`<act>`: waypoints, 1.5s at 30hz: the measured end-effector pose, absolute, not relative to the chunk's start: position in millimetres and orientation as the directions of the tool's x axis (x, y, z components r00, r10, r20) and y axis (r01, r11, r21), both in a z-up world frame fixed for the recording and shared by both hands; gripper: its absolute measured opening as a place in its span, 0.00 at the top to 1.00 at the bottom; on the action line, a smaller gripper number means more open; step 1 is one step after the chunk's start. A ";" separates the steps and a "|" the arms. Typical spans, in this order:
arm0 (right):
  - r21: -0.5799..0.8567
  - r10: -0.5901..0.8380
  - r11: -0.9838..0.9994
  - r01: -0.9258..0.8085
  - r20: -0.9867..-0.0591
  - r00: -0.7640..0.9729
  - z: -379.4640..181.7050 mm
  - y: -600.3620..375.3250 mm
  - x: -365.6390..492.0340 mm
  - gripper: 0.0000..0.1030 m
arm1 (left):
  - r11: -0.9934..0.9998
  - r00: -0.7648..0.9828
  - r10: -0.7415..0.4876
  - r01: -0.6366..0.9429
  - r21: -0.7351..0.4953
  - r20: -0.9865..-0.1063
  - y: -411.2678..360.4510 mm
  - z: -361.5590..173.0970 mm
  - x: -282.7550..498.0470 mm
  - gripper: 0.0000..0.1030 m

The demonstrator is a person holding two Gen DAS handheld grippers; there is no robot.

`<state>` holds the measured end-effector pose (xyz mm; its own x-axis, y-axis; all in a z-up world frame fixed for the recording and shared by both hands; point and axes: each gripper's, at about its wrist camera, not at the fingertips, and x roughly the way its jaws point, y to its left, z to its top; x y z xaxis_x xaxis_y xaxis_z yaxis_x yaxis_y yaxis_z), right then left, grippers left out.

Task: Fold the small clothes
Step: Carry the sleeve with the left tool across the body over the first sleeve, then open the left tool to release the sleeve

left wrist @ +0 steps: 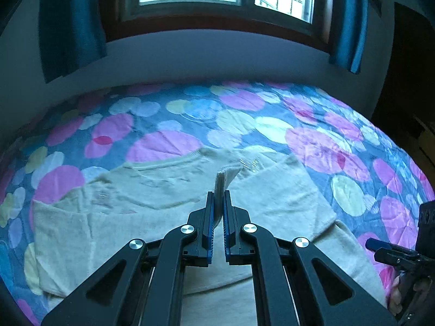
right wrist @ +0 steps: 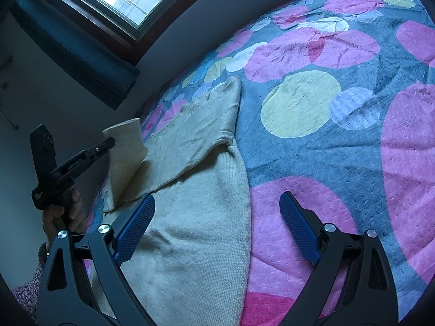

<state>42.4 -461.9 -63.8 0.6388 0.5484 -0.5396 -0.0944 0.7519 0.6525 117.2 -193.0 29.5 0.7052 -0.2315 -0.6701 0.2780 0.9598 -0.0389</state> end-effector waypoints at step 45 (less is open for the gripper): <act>0.640 0.500 0.768 -0.026 -0.573 0.649 -50.3 -469.8 43.4 0.10 | 0.984 0.700 -0.169 0.080 -0.159 -0.694 -33.9 -6.4 36.0 0.43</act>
<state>43.4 -469.8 -50.3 0.6494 0.4997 -0.5733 -0.0263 0.7681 0.6398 36.0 -33.9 -6.4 0.6996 -0.1688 -0.6943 0.0798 0.9841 -0.1588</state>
